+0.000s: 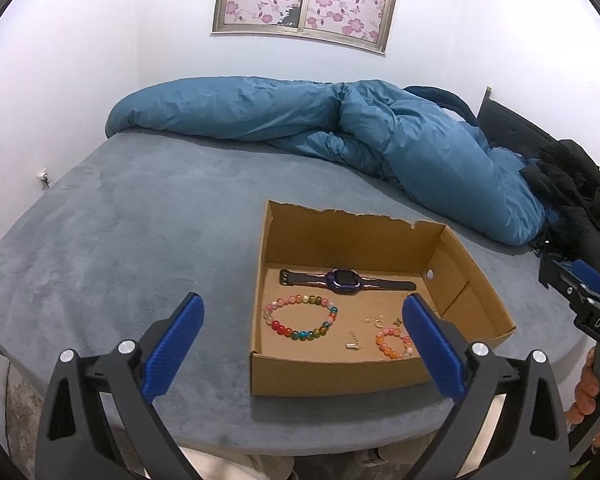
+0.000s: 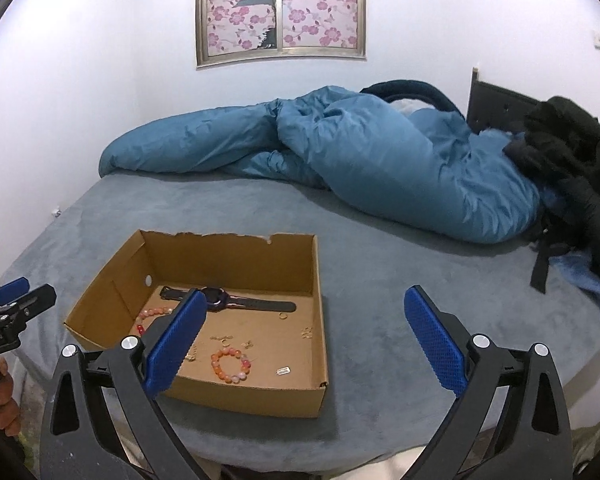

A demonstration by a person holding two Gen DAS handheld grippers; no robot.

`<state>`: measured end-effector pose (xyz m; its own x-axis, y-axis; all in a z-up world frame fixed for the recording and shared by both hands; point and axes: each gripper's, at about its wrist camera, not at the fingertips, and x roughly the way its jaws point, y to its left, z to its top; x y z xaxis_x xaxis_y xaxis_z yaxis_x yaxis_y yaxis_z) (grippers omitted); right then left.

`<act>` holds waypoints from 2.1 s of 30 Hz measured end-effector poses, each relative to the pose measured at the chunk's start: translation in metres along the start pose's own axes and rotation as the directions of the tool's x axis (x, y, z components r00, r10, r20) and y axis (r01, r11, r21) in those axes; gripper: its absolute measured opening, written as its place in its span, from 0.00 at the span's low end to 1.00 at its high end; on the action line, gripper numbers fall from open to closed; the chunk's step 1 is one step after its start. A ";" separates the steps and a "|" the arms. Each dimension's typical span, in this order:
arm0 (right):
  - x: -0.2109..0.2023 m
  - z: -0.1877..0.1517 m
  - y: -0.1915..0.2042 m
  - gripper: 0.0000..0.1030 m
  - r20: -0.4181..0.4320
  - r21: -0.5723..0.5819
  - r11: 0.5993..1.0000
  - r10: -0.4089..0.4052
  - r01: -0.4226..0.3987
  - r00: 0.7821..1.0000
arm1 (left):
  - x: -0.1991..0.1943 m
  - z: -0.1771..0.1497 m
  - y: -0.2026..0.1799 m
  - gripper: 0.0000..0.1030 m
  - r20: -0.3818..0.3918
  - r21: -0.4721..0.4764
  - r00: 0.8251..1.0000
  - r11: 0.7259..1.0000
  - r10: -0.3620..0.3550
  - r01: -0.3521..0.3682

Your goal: Organize jewelry

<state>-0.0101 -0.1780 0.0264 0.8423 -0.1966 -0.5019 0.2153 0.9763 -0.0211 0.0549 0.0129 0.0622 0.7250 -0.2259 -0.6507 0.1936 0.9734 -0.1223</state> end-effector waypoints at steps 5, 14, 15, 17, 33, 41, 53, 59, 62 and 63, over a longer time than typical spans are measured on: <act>-0.004 0.004 0.010 0.92 0.026 -0.043 0.999 -0.032 0.033 0.999 | -0.003 0.000 0.002 0.95 0.006 0.021 1.000 0.999 0.026 -0.026; -0.017 0.011 0.025 0.92 0.078 -0.067 0.996 -0.056 0.061 0.995 | -0.012 -0.003 -0.002 0.95 0.047 0.088 0.995 0.992 0.084 -0.088; -0.017 0.011 0.025 0.92 0.078 -0.066 0.996 -0.050 0.055 0.996 | -0.012 -0.004 -0.003 0.95 0.049 0.095 0.995 0.991 0.087 -0.092; -0.017 0.012 0.027 0.92 0.071 -0.067 0.997 -0.041 0.046 0.997 | -0.012 -0.003 -0.004 0.95 0.046 0.104 0.995 0.990 0.088 -0.092; -0.018 0.008 0.026 0.92 0.076 -0.059 0.997 -0.047 0.052 0.996 | -0.013 -0.002 -0.010 0.95 0.050 0.111 0.995 0.990 0.084 -0.089; -0.018 0.008 0.026 0.92 0.075 -0.058 0.997 -0.047 0.052 0.996 | -0.012 -0.001 -0.014 0.95 0.055 0.122 0.995 0.989 0.080 -0.087; -0.019 0.005 0.027 0.92 0.074 -0.058 0.997 -0.050 0.055 0.996 | -0.012 -0.001 -0.014 0.95 0.054 0.123 0.995 0.989 0.079 -0.085; -0.020 0.004 0.028 0.92 0.075 -0.057 0.997 -0.051 0.056 0.996 | -0.012 -0.002 -0.014 0.95 0.053 0.121 0.995 0.989 0.079 -0.085; -0.020 0.003 0.028 0.92 0.074 -0.059 0.997 -0.048 0.053 0.996 | -0.012 -0.002 -0.014 0.95 0.051 0.123 0.996 0.989 0.079 -0.085; -0.021 0.003 0.028 0.92 0.075 -0.060 0.997 -0.044 0.049 0.996 | -0.012 -0.002 -0.015 0.95 0.050 0.125 0.996 0.989 0.079 -0.085</act>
<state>-0.0200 -0.1474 0.0387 0.8664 -0.2458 -0.4347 0.2263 0.9692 -0.0971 0.0423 0.0014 0.0702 0.7701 -0.1497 -0.6201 0.2123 0.9768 0.0278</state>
